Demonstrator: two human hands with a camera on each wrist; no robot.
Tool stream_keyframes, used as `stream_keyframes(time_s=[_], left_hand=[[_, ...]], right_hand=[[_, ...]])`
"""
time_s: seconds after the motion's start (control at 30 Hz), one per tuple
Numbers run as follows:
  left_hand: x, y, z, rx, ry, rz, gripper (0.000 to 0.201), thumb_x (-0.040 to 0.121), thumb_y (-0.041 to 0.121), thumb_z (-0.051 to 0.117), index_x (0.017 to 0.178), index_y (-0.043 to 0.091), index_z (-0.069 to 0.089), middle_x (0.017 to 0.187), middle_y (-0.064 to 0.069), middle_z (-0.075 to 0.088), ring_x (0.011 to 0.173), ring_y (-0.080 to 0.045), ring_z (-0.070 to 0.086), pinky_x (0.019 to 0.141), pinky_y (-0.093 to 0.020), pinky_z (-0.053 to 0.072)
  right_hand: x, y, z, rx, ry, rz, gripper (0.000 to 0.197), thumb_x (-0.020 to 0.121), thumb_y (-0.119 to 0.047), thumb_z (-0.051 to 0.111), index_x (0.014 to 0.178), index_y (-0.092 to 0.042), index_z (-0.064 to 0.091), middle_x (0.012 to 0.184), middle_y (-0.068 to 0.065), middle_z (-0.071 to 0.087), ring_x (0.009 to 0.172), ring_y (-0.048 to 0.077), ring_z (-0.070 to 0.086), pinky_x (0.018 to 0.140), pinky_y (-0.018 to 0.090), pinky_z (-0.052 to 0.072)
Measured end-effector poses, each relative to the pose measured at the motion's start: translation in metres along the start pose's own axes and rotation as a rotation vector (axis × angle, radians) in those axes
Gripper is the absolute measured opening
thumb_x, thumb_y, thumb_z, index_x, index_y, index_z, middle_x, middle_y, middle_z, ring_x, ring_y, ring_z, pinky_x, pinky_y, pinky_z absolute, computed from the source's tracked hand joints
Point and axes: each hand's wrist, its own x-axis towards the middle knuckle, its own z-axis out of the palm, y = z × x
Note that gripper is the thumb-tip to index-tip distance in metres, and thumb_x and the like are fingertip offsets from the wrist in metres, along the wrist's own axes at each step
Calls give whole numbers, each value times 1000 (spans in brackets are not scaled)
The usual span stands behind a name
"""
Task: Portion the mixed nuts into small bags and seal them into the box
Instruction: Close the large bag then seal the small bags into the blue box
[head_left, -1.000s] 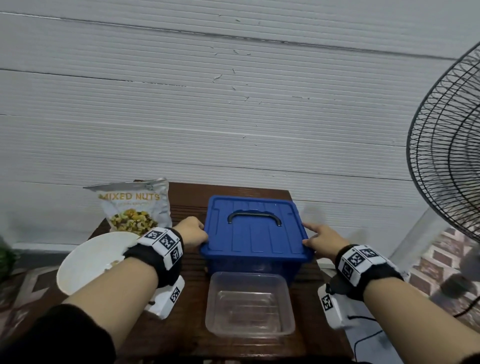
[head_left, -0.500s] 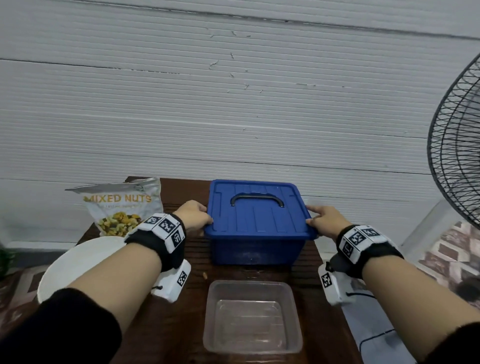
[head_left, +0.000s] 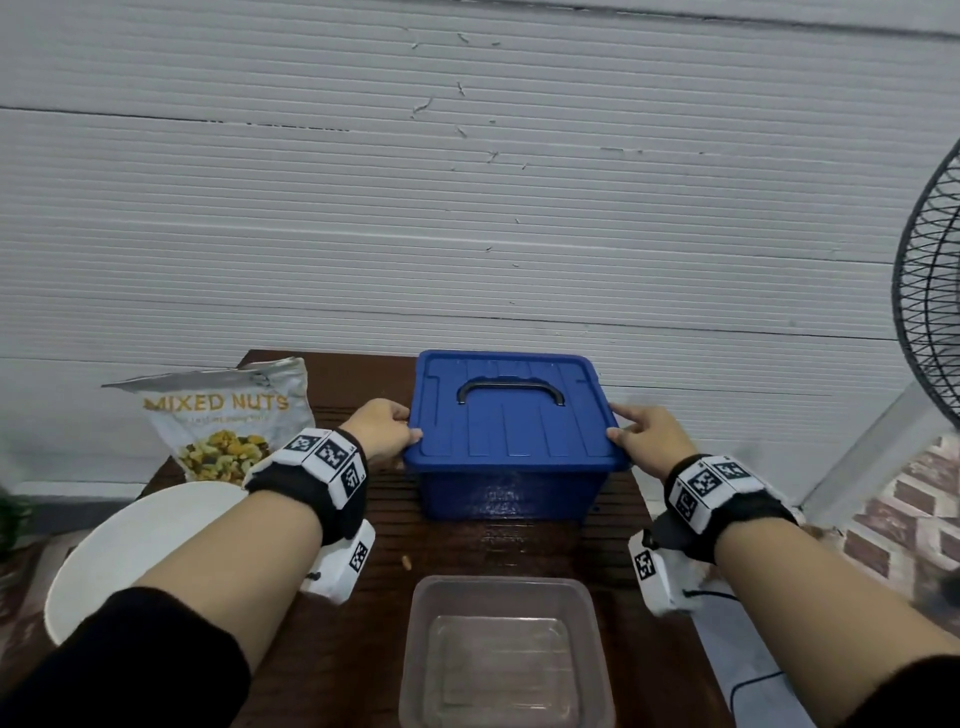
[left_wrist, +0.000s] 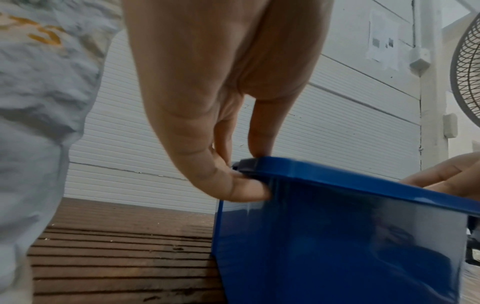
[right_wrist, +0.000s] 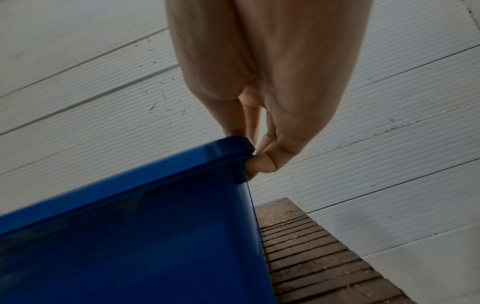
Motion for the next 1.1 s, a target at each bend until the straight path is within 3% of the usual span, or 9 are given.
stream_keyframes(time_s=[0.1,0.17,0.23,0.3,0.47,0.63,0.73,0.9,1.1], left_hand=[[-9,-4,5,-20,50,12,45,97,8,51,140,0,40,131,-15,55,102,-26,59,50,-27,56],[-14,-12,6,66,121,39,43,98,19,53,138,5,47,127,-11,58,101,-25,62,52,-26,54],[-22,-23,9,83,156,55,39,98,26,51,132,7,52,112,-9,63,86,-20,64,52,-27,53],[-34,-34,13,46,149,46,31,99,31,49,119,8,56,95,-5,63,72,-16,60,52,-28,50],[-69,-70,12,-19,72,-62,34,100,40,41,92,12,59,87,-3,61,67,-15,53,57,-28,43],[-99,-104,3,230,-50,-70,44,101,43,38,108,9,63,109,-8,66,93,-20,61,76,-28,46],[-112,-109,-1,360,-94,-78,51,101,45,34,129,8,55,130,-7,57,120,-23,52,94,-25,38],[-121,-112,-3,407,-136,-62,45,101,45,34,123,12,56,123,-4,57,119,-21,52,86,-20,35],[-121,-121,-5,389,-150,-74,42,101,45,37,109,13,62,109,-4,61,109,-21,58,83,-21,38]], right_hand=[[-5,2,1,-13,38,-1,46,95,-15,56,139,-9,46,117,18,63,104,30,62,85,34,49],[-13,1,1,-8,94,11,37,95,-21,58,129,-8,51,108,16,62,94,29,61,81,34,48],[-24,1,1,47,159,23,21,95,-30,56,100,-10,54,103,17,62,84,28,59,80,41,52],[-40,1,0,122,186,42,30,96,-39,51,84,-11,47,91,18,63,71,27,59,71,44,54],[-78,16,12,5,-97,172,48,90,-55,52,107,-10,49,78,13,64,60,22,59,48,28,47],[-112,23,39,-376,-565,289,26,88,-28,65,87,-3,60,65,7,64,54,20,63,44,26,51],[-129,21,52,-458,-566,288,13,91,-13,59,81,-6,55,69,6,61,54,18,64,38,24,48],[-123,29,65,-589,-415,195,29,93,-18,52,115,-3,63,115,12,65,106,23,63,68,24,45],[-109,31,60,-355,-232,218,29,97,-30,53,111,-7,64,114,12,65,103,24,61,89,33,49]])
